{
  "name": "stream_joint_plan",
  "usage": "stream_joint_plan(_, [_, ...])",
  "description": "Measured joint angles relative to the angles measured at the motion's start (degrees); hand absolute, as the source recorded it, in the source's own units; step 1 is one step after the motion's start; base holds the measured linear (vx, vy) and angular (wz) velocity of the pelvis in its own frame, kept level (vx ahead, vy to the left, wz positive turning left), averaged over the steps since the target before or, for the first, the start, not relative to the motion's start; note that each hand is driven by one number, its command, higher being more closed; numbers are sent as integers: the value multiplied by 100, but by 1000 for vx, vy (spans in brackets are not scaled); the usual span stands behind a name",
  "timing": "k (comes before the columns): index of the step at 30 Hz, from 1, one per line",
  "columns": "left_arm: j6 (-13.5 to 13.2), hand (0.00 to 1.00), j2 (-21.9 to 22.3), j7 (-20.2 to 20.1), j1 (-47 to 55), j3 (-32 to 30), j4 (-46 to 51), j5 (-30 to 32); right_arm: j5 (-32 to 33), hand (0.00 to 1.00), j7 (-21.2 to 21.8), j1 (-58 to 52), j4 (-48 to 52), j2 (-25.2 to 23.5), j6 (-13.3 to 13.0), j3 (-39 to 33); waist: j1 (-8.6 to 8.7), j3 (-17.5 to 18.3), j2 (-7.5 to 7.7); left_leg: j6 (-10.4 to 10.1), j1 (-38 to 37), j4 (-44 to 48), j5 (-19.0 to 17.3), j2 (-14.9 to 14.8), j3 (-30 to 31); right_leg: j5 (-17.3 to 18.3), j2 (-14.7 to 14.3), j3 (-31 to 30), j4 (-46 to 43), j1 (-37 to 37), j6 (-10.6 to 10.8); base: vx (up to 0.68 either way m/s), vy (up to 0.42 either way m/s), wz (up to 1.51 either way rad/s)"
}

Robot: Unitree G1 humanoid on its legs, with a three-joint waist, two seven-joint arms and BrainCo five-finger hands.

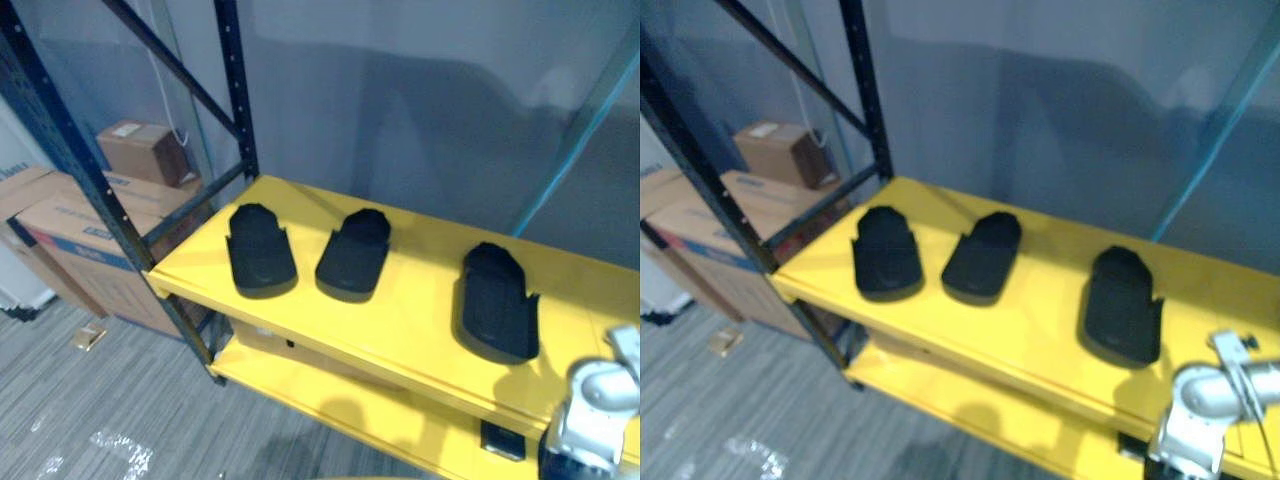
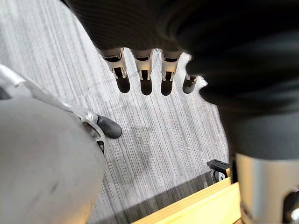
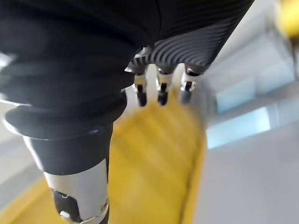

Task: Walk over and take plastic housings, then place them on the shelf

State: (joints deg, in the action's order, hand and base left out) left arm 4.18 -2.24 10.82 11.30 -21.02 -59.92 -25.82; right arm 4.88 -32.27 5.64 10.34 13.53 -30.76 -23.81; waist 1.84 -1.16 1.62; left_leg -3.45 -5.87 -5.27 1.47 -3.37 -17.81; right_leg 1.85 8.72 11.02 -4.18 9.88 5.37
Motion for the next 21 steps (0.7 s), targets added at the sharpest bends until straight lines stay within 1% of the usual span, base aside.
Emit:
stream_joint_plan(1, [-1, 0, -6, -7, 0, 12, -22, 17, 459, 0, 862, 185, -57, 144, 99, 401, -59, -38, -14, 6, 1, 0, 36, -2, -1, 7, -8, 12, 8, 0, -3, -90, -34, -3])
stream_joint_plan(2, [-2, 0, -16, -11, -8, 21, -39, 64, 622, 0, 1188, 269, -120, 211, 151, 579, -86, -52, -12, 5, 4, -1, 53, -3, 2, 13, -10, 14, 10, -1, -7, -112, -33, 0])
stream_joint_plan(3, [-18, 0, -71, -23, -2, 118, -61, 159, 891, 0, 1848, 455, -281, 290, 344, 887, -112, -83, 14, 5, 13, -3, 86, 7, 18, 50, -10, 40, 12, 1, -24, -141, -27, 11])
stream_joint_plan(4, [-36, 0, -183, -52, -11, 200, -125, 177, 1103, 0, 2527, 701, -520, 306, 621, 1216, -117, -146, 116, 21, 32, -4, 137, 89, 80, 205, 41, 169, 10, 20, 15, -156, -29, 16])
stream_joint_plan(5, [-42, 0, -218, -54, -19, 205, -151, 193, 1150, 0, 2741, 763, -607, 306, 720, 1331, -118, -161, 147, 34, 71, -5, 159, 130, 116, 296, 81, 201, 10, 12, 2, -155, -38, 31])
stream_joint_plan(6, [-53, 0, -276, -58, -41, 202, -162, 200, 1239, 0, 3125, 877, -789, 306, 883, 1515, -118, -178, 282, 45, 138, -6, 210, 227, 200, 475, 179, 296, 14, 15, 66, -141, -38, 30])
stream_joint_plan(7, [-58, 0, -319, -58, -53, 201, -177, 200, 1300, 0, 3372, 941, -934, 305, 990, 1621, -127, -204, 339, 49, 195, -7, 252, 289, 235, 607, 234, 326, 22, 0, 159, -122, -41, 32])
stream_joint_plan(8, [-57, 0, -319, -57, -68, 200, -207, 200, 1335, 0, 3519, 952, -1019, 305, 1054, 1662, -134, -223, 321, 40, 209, -7, 278, 298, 286, 614, 232, 347, 22, 10, 189, -125, -10, 27])
stream_joint_plan(9, [-56, 0, -280, -61, -56, 199, -209, 202, 1402, 0, 3754, 965, -1165, 303, 1153, 1758, -162, -285, 262, 39, 204, -7, 303, 303, 338, 681, 237, 454, 3, 27, 135, -101, -6, 29])
stream_joint_plan(10, [-56, 0, -237, -60, -42, 186, -207, 202, 1462, 0, 3926, 965, -1253, 299, 1229, 1870, -193, -302, 215, 56, 213, -7, 322, 303, 396, 701, 237, 488, -5, 45, 152, -96, -1, 26])
stream_joint_plan(12, [-50, 0, -187, -57, 28, 135, -207, 202, 1465, 0, 4139, 965, -1316, 282, 1350, 1991, -207, -291, 180, 64, 280, -6, 327, 313, 505, 703, 240, 609, -2, 56, 160, -46, -12, 30])
stream_joint_plan(14, [-43, 0, -183, -54, 38, 135, -205, 202, 1471, 0, 4277, 970, -1389, 230, 1436, 2109, -265, -296, 176, 71, 323, -7, 340, 319, 576, 678, 235, 652, 0, 53, 200, -4, -11, 24])
stream_joint_plan(15, [-38, 0, -184, -53, 58, 109, -203, 199, 1468, 0, 4385, 979, -1485, 168, 1526, 2232, -283, -301, 183, 61, 325, -6, 368, 327, 623, 646, 236, 717, -6, 92, 244, 28, -16, 22])
stream_joint_plan(16, [-37, 0, -200, -51, 93, 69, -198, 201, 1467, 0, 4493, 993, -1613, 134, 1600, 2366, -293, -334, 242, 60, 319, -6, 370, 344, 650, 638, 240, 798, -5, 158, 254, 37, -15, 23])
stream_joint_plan(19, [-37, 0, -211, -56, 86, -85, -186, 203, 1469, 0, 4705, 1177, -1877, 53, 1714, 2633, -391, -398, 334, 66, 331, -6, 369, 347, 657, 634, 239, 801, -4, 169, 255, 42, -10, 5])
stream_joint_plan(21, [-34, 0, -244, -67, 84, -93, -187, 205, 1472, 0, 4911, 1364, -2050, -51, 1792, 2805, -412, -469, 390, 66, 334, -6, 369, 349, 755, 593, 227, 813, -19, 185, 224, 49, -9, 12])
